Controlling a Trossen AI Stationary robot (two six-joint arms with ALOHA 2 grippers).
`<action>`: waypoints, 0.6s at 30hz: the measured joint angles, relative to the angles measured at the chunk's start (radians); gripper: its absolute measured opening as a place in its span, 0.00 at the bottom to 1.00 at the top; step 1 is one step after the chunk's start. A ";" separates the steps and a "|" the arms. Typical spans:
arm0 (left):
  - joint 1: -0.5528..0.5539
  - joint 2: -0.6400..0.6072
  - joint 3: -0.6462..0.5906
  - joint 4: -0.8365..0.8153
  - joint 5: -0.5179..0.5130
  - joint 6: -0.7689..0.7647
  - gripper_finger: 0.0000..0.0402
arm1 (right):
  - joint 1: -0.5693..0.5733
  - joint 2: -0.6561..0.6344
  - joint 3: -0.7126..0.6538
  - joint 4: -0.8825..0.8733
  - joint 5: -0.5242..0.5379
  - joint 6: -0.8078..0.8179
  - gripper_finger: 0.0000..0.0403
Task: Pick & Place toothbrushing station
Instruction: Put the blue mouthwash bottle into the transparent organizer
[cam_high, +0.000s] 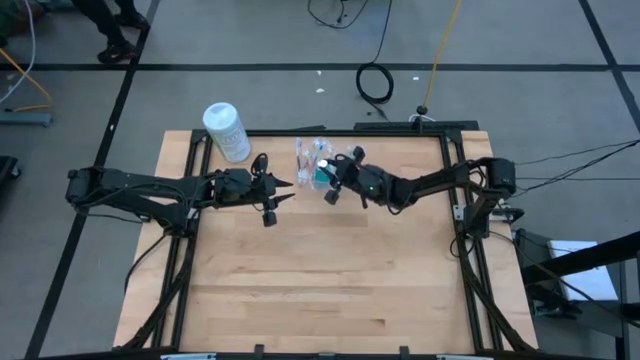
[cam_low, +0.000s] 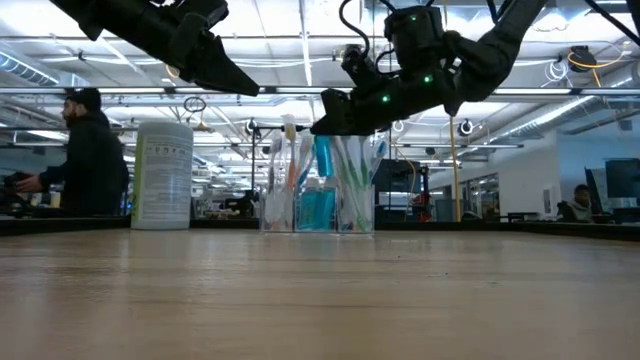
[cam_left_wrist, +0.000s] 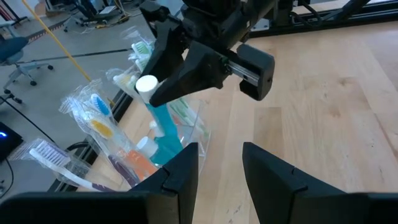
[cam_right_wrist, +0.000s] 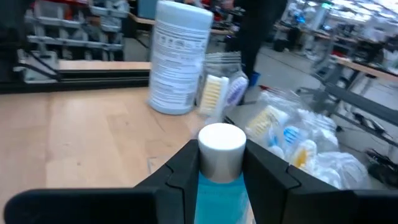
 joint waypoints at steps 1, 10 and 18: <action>0.000 0.000 0.000 0.000 0.000 0.000 0.33 | 0.004 0.000 0.000 -0.010 0.009 0.011 0.24; 0.000 0.000 0.000 0.000 0.000 -0.001 0.33 | 0.016 0.003 -0.001 -0.055 0.053 0.034 0.24; 0.000 0.000 0.000 0.000 0.000 -0.003 0.33 | -0.002 0.002 -0.001 -0.053 -0.012 0.137 0.24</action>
